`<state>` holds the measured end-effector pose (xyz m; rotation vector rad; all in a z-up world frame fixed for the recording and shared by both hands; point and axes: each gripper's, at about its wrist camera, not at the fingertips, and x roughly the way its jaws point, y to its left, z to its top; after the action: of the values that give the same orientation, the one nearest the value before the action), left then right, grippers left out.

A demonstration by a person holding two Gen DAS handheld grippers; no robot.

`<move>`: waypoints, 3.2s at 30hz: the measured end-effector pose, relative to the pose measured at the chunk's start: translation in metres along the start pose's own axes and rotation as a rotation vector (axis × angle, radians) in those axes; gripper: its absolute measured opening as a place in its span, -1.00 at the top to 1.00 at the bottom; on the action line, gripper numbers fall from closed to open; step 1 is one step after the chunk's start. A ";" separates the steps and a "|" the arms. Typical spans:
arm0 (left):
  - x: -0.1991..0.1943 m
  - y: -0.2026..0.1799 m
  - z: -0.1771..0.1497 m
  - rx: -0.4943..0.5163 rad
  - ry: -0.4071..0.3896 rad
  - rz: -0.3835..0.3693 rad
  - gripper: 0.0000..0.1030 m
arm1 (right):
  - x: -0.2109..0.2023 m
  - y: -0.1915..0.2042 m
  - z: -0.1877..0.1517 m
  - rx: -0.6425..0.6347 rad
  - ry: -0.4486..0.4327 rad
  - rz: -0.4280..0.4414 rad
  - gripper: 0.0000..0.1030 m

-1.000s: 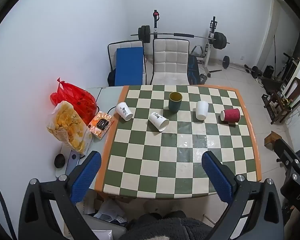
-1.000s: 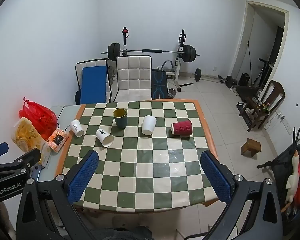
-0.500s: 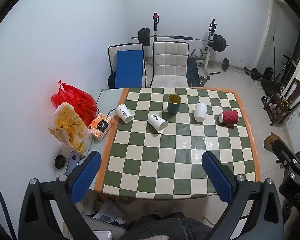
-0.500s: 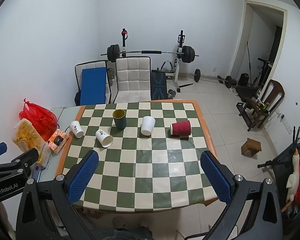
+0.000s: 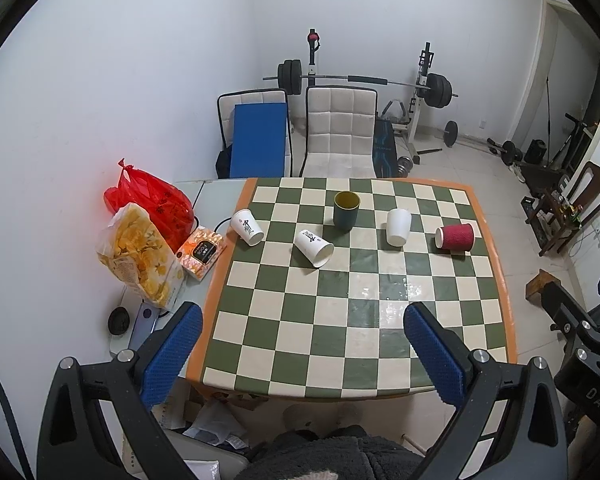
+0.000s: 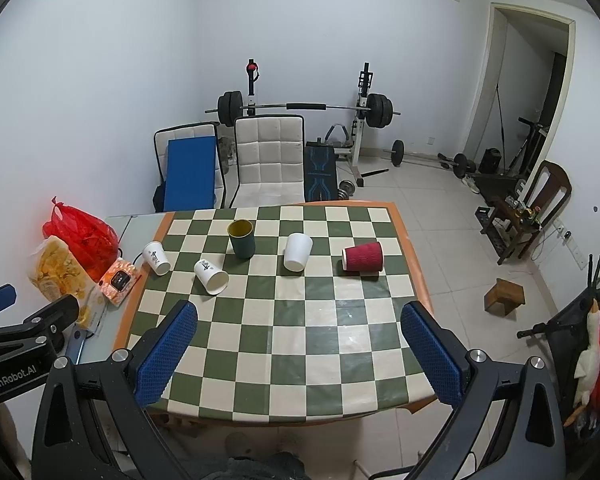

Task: Flip cup upside down

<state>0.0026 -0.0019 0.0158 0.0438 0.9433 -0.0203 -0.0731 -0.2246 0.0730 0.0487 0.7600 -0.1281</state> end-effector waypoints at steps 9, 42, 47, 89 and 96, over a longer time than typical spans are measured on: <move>-0.001 0.001 -0.001 -0.001 -0.007 -0.002 -1.00 | -0.007 0.004 0.000 -0.004 0.002 -0.001 -1.00; -0.015 -0.006 -0.001 -0.005 -0.013 -0.001 -1.00 | -0.001 -0.004 0.009 -0.004 0.004 0.010 -1.00; -0.015 -0.006 -0.001 -0.004 -0.015 -0.001 -1.00 | 0.000 -0.004 0.009 -0.004 0.004 0.012 -1.00; 0.284 0.075 0.016 -0.142 0.389 0.208 -1.00 | 0.344 0.087 -0.057 -0.092 0.528 0.060 -1.00; 0.369 0.117 0.045 -0.178 0.516 0.180 -1.00 | 0.428 0.130 -0.070 -0.063 0.668 0.038 -1.00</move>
<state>0.2596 0.1132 -0.2536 -0.0333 1.4503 0.2517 0.2031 -0.1313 -0.2730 0.0456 1.4293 -0.0490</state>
